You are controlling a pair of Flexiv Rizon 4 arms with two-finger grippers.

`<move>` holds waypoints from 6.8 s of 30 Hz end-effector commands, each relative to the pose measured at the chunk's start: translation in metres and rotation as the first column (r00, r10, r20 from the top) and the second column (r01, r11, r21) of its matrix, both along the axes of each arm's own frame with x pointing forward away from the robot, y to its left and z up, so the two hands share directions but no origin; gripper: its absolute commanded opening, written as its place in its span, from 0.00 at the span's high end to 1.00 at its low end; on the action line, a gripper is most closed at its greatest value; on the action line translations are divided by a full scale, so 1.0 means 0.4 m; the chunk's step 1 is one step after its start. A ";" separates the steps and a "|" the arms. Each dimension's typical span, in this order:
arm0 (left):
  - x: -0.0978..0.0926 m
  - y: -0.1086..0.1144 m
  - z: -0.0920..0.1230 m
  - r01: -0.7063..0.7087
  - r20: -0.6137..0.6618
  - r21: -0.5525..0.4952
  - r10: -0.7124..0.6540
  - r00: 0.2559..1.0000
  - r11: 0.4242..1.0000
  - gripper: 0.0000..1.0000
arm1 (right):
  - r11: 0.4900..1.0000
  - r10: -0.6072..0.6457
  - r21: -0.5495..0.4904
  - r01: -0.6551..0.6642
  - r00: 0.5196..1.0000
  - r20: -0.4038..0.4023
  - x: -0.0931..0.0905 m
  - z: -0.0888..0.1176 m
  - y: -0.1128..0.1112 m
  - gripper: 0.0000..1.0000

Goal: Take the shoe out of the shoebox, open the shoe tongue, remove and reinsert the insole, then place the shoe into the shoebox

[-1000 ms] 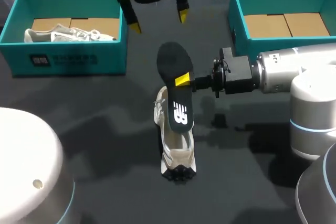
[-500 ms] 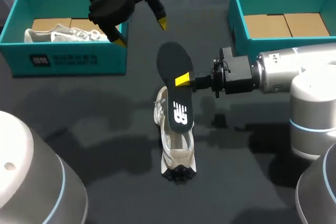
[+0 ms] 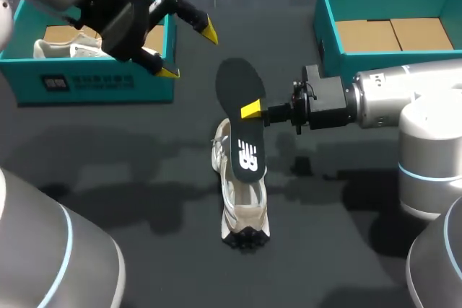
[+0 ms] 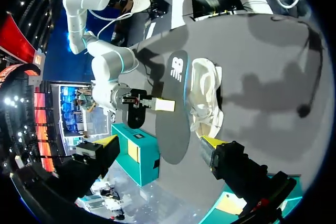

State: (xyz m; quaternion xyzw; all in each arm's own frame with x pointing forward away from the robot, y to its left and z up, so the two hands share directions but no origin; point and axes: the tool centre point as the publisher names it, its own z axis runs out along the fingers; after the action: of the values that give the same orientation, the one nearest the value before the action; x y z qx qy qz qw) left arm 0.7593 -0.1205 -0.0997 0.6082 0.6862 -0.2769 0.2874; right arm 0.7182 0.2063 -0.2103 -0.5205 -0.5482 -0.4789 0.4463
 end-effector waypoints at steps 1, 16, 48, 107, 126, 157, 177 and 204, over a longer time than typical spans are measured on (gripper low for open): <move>-0.012 0.004 -0.022 0.001 0.068 -0.495 0.038 0.997 0.869 0.00 | 1.000 -0.003 -0.002 0.003 1.000 0.000 -0.002 -0.001 0.004 1.00; -0.013 0.039 -0.050 -0.036 0.075 -0.564 0.094 0.993 0.825 0.00 | 1.000 -0.003 -0.002 0.003 1.000 0.000 -0.002 -0.001 0.004 1.00; -0.011 0.041 -0.087 -0.036 0.021 -0.575 0.059 0.998 0.817 0.00 | 1.000 -0.003 -0.002 0.003 1.000 0.000 -0.002 -0.001 0.004 1.00; 0.006 -0.107 -0.214 -0.086 0.006 -0.596 0.111 0.994 0.798 0.81 | 0.992 -0.038 0.116 0.046 0.997 -0.069 -0.033 0.060 0.094 1.00; -0.003 -0.117 -0.238 -0.043 0.033 -0.571 0.076 0.997 0.820 0.78 | 0.991 -0.030 0.125 0.039 0.997 -0.074 -0.034 0.060 0.091 1.00; -0.127 -0.002 -0.175 -0.082 -0.059 -0.598 0.058 0.997 0.798 1.00 | 0.999 0.000 0.040 -0.007 0.986 0.165 -0.045 -0.010 -0.087 0.00; -0.167 0.010 -0.161 -0.092 -0.104 -0.579 0.038 0.994 0.810 1.00 | 1.000 0.009 0.008 -0.011 0.977 0.215 -0.043 -0.024 -0.115 0.00; -0.328 -0.028 -0.173 -0.338 -0.530 -0.507 0.022 0.848 0.793 1.00 | 0.786 0.459 -0.614 -0.078 0.740 0.493 -0.086 -0.111 -0.256 0.00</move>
State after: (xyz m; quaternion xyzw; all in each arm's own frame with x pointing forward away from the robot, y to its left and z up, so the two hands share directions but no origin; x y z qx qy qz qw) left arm 0.6409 -0.1284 -0.1667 0.3365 0.6690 -0.5915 0.2989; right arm 0.6900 0.1094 -0.2607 -0.3456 -0.8117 -0.4323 0.1867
